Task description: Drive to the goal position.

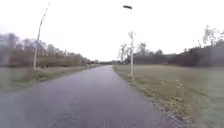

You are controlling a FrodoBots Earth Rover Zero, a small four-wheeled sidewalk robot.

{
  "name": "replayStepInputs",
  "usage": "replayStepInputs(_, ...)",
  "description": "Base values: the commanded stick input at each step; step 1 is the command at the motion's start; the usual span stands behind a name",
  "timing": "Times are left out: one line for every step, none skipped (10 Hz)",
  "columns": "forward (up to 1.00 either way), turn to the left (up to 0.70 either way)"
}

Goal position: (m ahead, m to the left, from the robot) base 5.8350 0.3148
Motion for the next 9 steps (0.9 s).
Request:
replayStepInputs(0.70,0.02)
replayStepInputs(0.70,0.00)
replayStepInputs(0.70,0.00)
replayStepInputs(0.70,0.00)
replayStepInputs(0.70,0.00)
replayStepInputs(0.70,0.00)
replayStepInputs(0.70,0.00)
replayStepInputs(0.70,0.00)
replayStepInputs(0.70,0.00)
